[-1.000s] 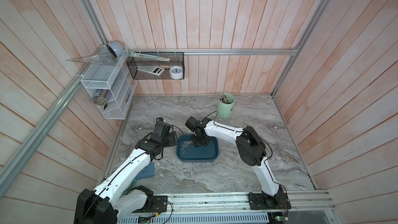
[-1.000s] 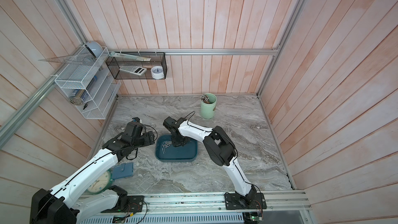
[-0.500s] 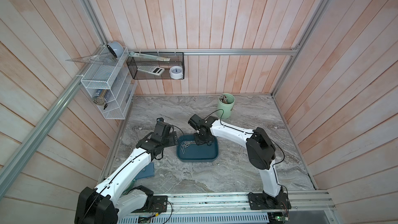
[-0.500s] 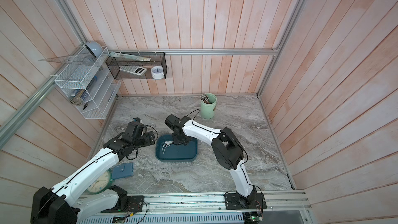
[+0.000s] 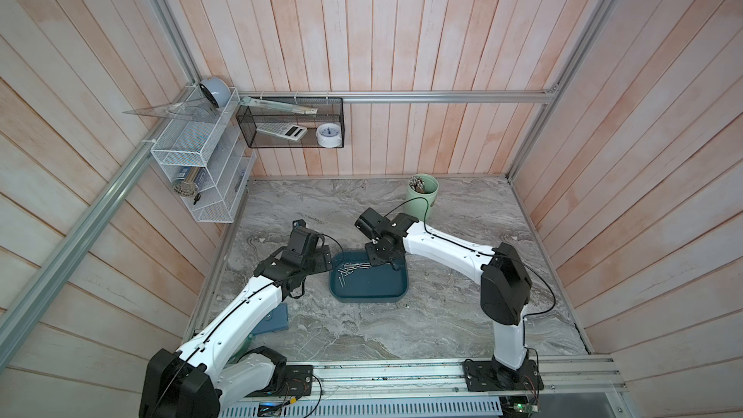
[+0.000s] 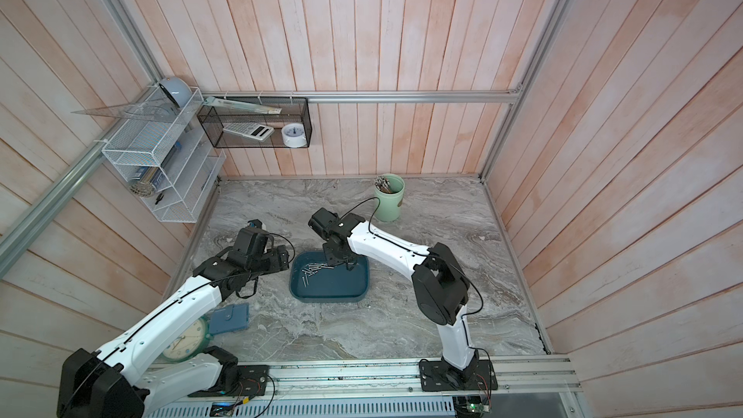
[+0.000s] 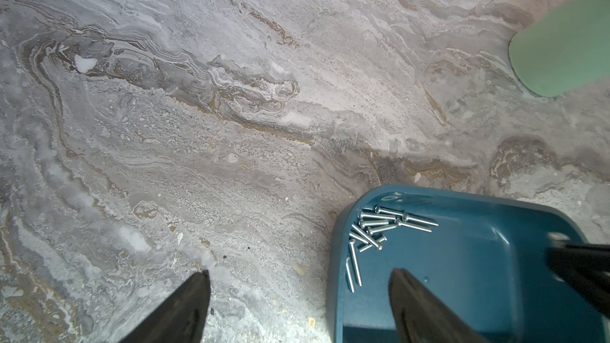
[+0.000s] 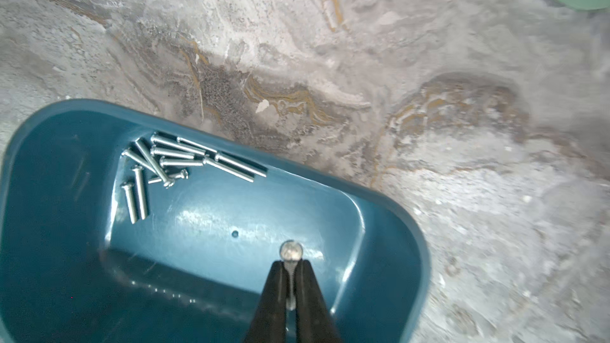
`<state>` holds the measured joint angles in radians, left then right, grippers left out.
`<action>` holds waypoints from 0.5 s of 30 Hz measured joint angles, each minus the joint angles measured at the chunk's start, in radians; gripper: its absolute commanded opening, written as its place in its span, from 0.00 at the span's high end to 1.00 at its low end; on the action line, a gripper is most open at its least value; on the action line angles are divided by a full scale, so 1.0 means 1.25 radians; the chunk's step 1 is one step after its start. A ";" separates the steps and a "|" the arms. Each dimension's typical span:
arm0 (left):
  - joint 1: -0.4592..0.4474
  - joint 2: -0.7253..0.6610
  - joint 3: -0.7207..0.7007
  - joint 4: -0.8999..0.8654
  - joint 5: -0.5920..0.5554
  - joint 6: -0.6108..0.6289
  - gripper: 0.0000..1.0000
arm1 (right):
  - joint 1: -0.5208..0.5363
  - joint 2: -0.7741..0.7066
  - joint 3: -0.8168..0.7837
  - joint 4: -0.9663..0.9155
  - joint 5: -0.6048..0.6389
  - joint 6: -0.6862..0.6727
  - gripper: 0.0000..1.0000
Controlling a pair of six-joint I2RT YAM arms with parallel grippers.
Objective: Take out the screws from the storage box
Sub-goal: Pick up the screw from the storage box.
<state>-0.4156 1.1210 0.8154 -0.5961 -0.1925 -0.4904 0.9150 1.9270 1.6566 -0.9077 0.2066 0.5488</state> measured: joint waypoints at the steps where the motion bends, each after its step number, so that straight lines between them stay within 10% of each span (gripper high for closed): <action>1: 0.000 0.000 0.000 0.000 0.000 0.000 0.10 | -0.001 -0.032 -0.017 -0.006 0.021 0.000 0.98; 15: 0.000 0.000 0.000 0.000 0.000 0.000 0.10 | -0.152 -0.327 -0.352 0.042 0.117 0.037 0.98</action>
<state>-0.4156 1.1210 0.8154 -0.5961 -0.1928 -0.4904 0.7246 1.5185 1.2163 -0.8547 0.3534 0.5949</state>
